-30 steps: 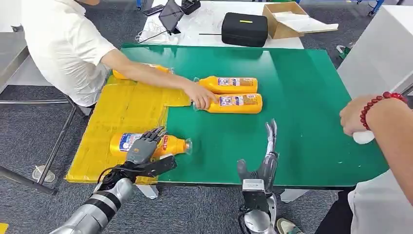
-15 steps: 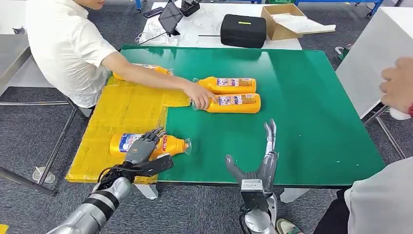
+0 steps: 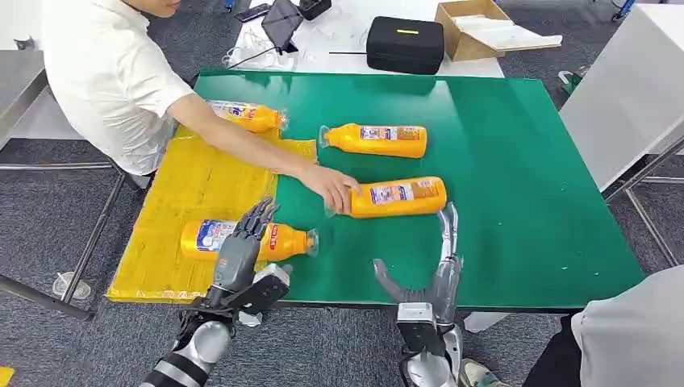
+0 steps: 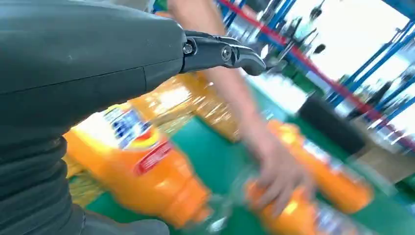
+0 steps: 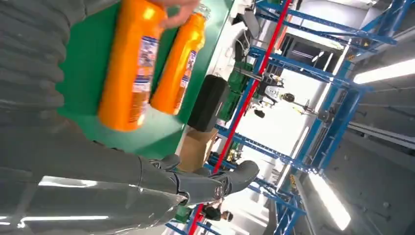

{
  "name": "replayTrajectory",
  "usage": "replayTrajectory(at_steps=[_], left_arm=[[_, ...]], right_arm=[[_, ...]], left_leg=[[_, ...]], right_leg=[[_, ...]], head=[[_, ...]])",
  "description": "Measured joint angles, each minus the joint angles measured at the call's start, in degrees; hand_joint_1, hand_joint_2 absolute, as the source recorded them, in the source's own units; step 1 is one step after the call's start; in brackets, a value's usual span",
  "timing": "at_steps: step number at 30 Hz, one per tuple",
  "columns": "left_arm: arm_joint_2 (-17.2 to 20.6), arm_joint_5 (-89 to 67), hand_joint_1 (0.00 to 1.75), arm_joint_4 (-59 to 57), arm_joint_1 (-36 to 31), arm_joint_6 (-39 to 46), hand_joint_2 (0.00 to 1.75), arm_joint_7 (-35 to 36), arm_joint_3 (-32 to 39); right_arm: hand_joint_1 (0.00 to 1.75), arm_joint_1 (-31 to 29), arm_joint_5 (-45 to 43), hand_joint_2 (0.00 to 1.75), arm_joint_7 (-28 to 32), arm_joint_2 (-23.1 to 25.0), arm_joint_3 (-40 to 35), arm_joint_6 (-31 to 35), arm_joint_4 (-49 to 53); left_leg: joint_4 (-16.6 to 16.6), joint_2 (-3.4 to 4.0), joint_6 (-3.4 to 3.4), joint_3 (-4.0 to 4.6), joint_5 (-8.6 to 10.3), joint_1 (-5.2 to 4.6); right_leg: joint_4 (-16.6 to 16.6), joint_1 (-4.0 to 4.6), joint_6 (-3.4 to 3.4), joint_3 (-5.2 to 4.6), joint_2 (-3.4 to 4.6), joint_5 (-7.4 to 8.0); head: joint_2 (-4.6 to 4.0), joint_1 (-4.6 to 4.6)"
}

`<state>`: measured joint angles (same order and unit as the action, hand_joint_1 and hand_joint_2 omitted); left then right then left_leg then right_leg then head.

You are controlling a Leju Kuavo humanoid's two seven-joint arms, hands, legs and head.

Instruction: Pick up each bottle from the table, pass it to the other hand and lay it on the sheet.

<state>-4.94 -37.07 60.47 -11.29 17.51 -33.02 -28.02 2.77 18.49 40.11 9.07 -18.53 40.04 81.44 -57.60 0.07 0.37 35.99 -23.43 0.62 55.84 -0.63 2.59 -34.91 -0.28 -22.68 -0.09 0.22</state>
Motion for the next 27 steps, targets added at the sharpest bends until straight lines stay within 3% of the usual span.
replayTrajectory(at_steps=[7, 22, 25, 27], left_arm=[[-0.9, 2.1, 0.0, 7.7, 2.8, 0.5, 1.75, -0.6, -1.2], [-1.1, 3.0, 0.0, 11.3, 3.8, 1.0, 1.75, -0.7, -2.3], [-1.1, 5.5, 0.0, 13.2, 4.3, 1.2, 1.75, -0.5, -4.0], [-1.2, 9.2, 0.0, 14.7, 5.0, 0.5, 1.75, 0.7, -4.6]], right_arm=[[0.0, 0.6, 1.3, 1.75, 0.0, 0.3, 1.1, 0.0, 0.7], [0.0, 0.9, -0.9, 1.75, 0.0, 0.3, 1.5, 0.0, 1.5], [0.0, 1.0, 3.1, 1.75, 0.0, 0.3, 1.7, 0.0, 2.6], [0.0, 1.0, 10.6, 1.75, 0.0, 0.4, 2.8, 0.0, 2.4]], left_leg=[[0.0, 0.0, -0.01, 0.04, -0.01, 0.01], [0.0, 0.0, 0.0, 0.07, 0.0, 0.01], [0.0, 0.0, 0.0, 0.08, -0.01, 0.01], [0.0, 0.0, 0.0, 0.07, -0.02, 0.01]], right_leg=[[0.0, 0.01, -0.01, -0.05, 0.01, -0.01], [0.0, 0.0, 0.0, -0.06, 0.0, -0.01], [0.0, 0.0, 0.0, -0.07, 0.01, -0.01], [0.0, 0.0, 0.0, -0.07, 0.0, -0.01]], head=[[0.0, 0.0], [0.0, 0.0], [0.0, 0.0], [0.0, 0.02]])
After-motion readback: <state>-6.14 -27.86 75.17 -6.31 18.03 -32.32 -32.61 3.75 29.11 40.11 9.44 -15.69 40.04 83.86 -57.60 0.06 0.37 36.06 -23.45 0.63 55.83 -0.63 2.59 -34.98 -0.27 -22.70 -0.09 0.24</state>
